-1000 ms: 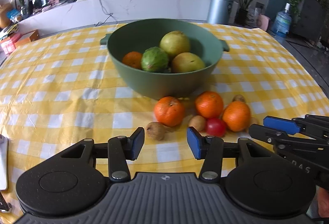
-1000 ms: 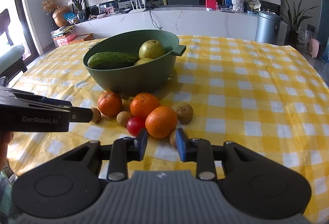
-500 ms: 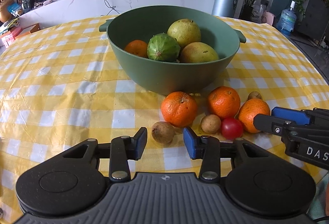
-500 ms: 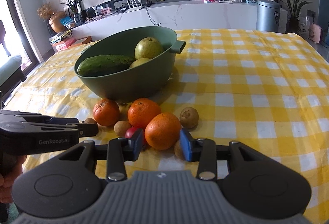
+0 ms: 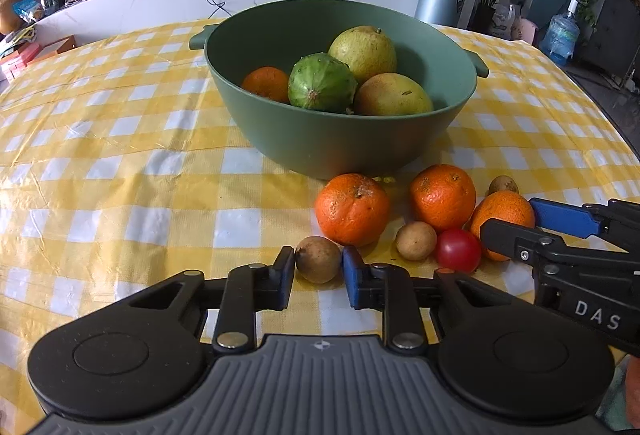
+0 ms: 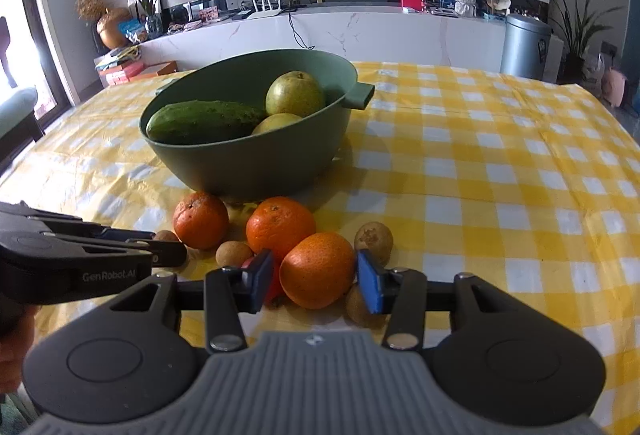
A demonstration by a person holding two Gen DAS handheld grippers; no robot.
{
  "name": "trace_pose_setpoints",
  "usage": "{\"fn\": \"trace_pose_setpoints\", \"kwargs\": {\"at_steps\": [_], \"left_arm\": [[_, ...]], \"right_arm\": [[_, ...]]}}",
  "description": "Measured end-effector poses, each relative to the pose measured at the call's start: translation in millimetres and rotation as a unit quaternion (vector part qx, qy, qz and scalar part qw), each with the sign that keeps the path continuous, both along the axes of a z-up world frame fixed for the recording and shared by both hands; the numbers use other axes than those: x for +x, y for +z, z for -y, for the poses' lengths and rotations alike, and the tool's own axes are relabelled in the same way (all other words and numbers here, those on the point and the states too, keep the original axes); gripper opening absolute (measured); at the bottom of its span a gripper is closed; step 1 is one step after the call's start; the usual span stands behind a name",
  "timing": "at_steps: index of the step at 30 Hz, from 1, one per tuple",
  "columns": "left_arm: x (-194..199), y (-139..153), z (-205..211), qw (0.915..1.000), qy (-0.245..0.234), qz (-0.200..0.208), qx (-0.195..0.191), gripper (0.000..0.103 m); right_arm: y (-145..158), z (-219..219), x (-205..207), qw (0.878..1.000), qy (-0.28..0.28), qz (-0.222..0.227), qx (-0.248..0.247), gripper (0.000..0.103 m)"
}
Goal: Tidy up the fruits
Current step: 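Grasp a brown kiwi with the left tool while the right tool grasps an orange, then lift the kiwi with the left tool while the right tool lifts the orange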
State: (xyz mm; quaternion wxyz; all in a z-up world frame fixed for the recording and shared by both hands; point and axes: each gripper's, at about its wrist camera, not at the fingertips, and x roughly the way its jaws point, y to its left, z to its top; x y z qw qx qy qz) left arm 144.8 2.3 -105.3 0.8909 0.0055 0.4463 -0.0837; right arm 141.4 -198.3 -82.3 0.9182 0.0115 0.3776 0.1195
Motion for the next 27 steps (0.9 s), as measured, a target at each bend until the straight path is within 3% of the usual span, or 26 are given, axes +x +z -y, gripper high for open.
{"fn": "trace_pose_setpoints", "kwargs": {"at_steps": [7,15,23,27], "left_arm": [[-6,13,0,1.0,0.0,0.009,0.0,0.028],[-15,46,-4,0.999,0.002,0.035,-0.029,0.028],[-15,74,-5,0.9955,-0.008,0.061,-0.072,0.028],[-4,83,-6,0.9924,-0.013,0.05,-0.112,0.028]], "right_arm": [[-2,-3,3,1.0,0.001,-0.003,-0.021,0.045],[1,-3,-2,1.0,0.002,0.009,-0.021,0.039],[21,-4,-19,0.999,0.009,0.047,-0.021,0.039],[36,0,-20,0.999,0.012,0.053,-0.007,0.039]]}}
